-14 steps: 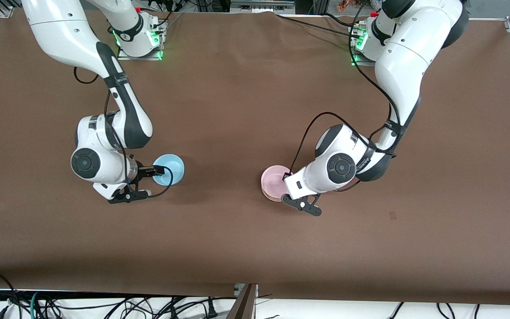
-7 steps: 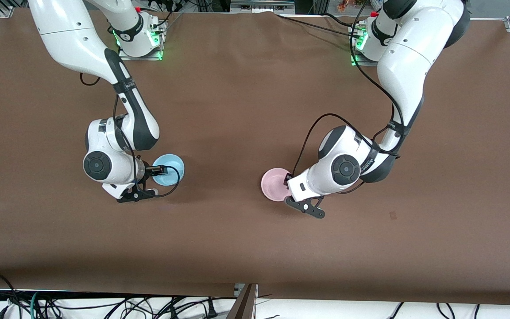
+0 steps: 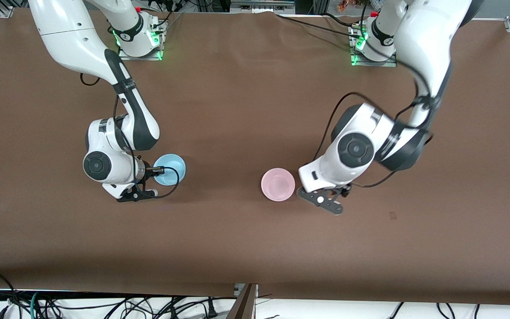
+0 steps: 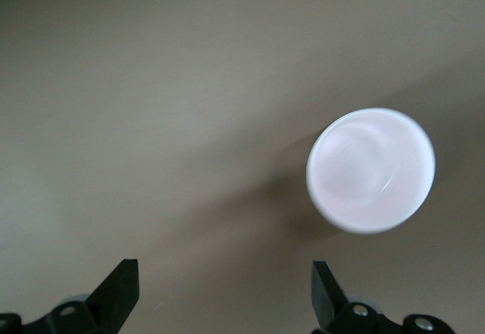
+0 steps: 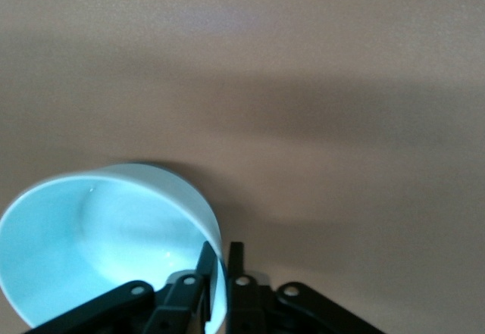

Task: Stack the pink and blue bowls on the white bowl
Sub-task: 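Lower the pink bowl into the white bowl and open the left gripper, then lift the blue bowl with the right gripper while the left gripper withdraws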

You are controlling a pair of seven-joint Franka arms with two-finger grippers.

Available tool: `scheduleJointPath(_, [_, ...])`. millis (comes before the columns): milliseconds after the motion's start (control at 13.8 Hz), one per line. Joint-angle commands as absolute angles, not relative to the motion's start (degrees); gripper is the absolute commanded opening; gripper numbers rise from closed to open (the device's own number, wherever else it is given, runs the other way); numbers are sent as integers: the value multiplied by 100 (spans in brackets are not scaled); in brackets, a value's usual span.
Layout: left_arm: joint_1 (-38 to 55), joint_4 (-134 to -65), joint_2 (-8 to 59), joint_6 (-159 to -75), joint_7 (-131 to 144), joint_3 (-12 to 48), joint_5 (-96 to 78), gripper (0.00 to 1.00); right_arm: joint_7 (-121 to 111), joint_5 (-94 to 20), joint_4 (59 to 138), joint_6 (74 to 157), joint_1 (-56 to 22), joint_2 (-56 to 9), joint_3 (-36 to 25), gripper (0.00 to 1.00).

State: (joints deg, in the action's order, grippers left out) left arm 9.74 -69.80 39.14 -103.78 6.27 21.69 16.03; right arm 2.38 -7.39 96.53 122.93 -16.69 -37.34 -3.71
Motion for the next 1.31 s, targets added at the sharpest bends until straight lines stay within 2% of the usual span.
scheduleJointPath(0, [696, -7163, 2886, -9409, 527, 2144, 1749, 100, 413, -800, 9703, 12305, -1714, -3691, -378, 0])
scheduleJointPath(291, [212, -7066, 2058, -8685, 519, 2188, 1696, 100, 1009, -817, 9563, 12305, -1723, -3683, -360, 0])
scheduleJointPath(509, [133, -7180, 2004, -8280, 510, 2136, 1714, 100, 1633, -817, 9361, 12305, -1723, -3674, -352, 0])
scheduleJointPath(944, [-26, -7444, 1775, -8332, 598, 2188, 1679, 100, 2949, -1266, 8913, 12094, -1898, -3560, 175, 0])
scheduleJointPath(1235, [-675, -7777, 1627, -8647, 606, 2171, 775, 100, 4646, -1266, 8746, 12347, -2732, -3639, 281, 0])
